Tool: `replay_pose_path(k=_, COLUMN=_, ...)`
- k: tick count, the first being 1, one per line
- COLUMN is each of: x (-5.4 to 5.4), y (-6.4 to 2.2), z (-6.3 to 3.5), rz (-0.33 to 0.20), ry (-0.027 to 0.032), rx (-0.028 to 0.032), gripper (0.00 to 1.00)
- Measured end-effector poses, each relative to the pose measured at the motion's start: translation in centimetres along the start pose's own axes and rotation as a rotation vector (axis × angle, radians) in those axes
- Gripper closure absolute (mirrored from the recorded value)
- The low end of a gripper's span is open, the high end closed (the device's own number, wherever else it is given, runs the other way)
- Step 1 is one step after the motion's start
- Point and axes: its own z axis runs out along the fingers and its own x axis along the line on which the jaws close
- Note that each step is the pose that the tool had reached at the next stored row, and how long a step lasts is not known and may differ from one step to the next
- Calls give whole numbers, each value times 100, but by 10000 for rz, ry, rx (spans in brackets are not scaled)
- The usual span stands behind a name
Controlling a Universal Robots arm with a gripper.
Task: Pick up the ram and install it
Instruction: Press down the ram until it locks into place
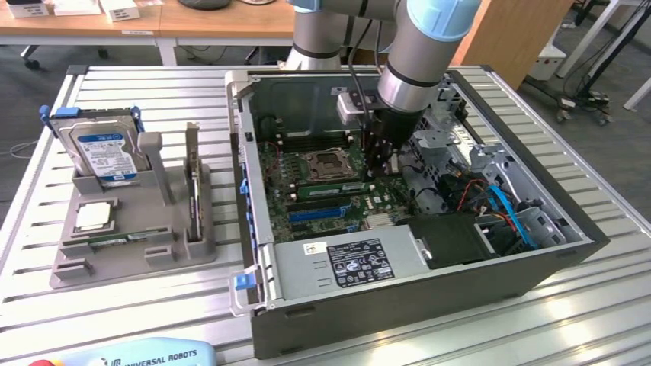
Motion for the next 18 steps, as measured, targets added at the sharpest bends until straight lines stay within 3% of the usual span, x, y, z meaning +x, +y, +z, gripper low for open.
replay_pose_path(k=18, x=1, y=-1, z=12, rz=0, ry=0, rx=0, gripper=90)
